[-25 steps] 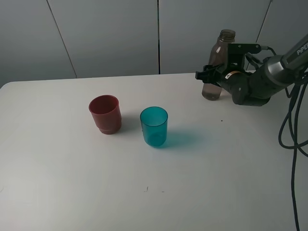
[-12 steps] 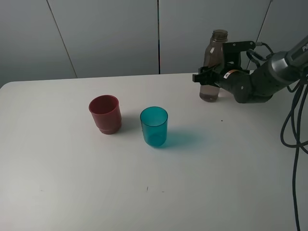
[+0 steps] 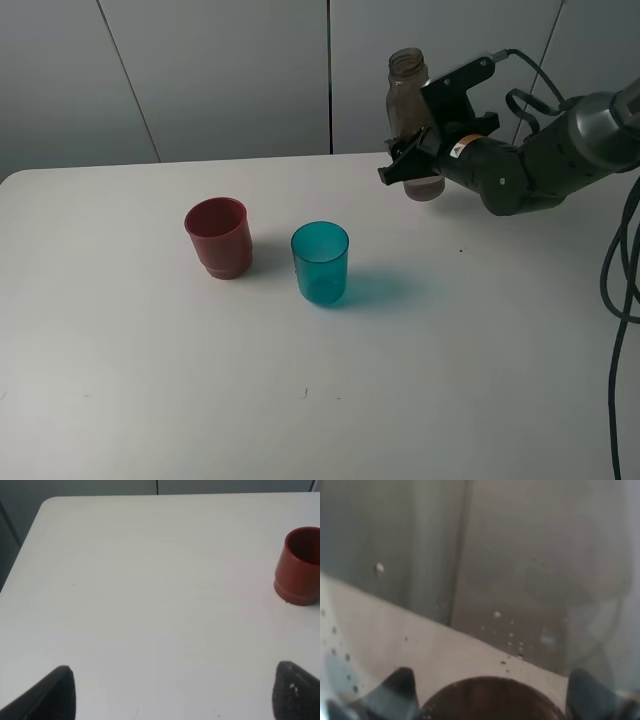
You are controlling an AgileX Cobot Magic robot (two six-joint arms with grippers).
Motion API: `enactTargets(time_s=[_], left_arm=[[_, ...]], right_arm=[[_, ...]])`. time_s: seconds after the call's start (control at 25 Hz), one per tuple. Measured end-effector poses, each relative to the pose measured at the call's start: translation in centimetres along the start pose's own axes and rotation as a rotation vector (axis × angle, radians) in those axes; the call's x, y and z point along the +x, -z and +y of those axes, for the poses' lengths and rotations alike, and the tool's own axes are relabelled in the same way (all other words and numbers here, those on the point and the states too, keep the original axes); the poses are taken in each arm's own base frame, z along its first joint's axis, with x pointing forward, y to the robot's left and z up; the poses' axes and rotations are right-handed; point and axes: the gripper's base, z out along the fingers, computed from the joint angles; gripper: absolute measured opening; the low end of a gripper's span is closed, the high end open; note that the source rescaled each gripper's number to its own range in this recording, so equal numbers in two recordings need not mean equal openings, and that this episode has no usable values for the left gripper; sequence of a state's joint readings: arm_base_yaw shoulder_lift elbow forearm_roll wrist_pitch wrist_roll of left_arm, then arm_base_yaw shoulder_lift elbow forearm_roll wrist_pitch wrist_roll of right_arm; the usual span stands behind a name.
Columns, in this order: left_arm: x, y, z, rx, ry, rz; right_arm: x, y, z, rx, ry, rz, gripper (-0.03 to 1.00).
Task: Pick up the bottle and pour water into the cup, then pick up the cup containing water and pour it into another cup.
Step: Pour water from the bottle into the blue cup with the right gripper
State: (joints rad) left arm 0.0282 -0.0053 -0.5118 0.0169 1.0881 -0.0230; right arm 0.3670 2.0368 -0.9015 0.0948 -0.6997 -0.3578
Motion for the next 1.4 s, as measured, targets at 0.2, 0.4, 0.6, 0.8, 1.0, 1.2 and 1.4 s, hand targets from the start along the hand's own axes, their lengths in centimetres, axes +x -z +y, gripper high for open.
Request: enactTargets(time_s=[0.2, 0.4, 0.6, 0.8, 1.0, 1.2, 1.4], left_arm=[[0.0, 0.0, 0.0, 0.0, 0.0, 0.0], [0.0, 0.0, 0.0, 0.0, 0.0, 0.0], [0.0, 0.0, 0.0, 0.0, 0.0, 0.0], [0.0, 0.0, 0.0, 0.0, 0.0, 0.0], [0.0, 0.0, 0.0, 0.0, 0.0, 0.0], [0.0, 0.0, 0.0, 0.0, -0.004, 0.0], [0.0, 0.0, 0.0, 0.0, -0.006, 0.0]], right_arm=[[-0.4, 0.3, 2.1, -0.052, 0.1, -0.015, 0.0], [-0.4, 0.7, 2.9, -0.088, 0.17, -0.058, 0.0], [0.3, 1.7, 3.6, -0.134, 0.225, -0.098, 0.0], [0.5, 2.9, 3.7, -0.122, 0.283, -0.177, 0.0], [0.7, 3.5, 3.7, -0.098, 0.429, -0.211, 0.0], [0.8, 3.8, 3.7, -0.073, 0.556, -0.244, 0.0], [0.7, 3.9, 3.7, -0.049, 0.696, -0.26, 0.0]])
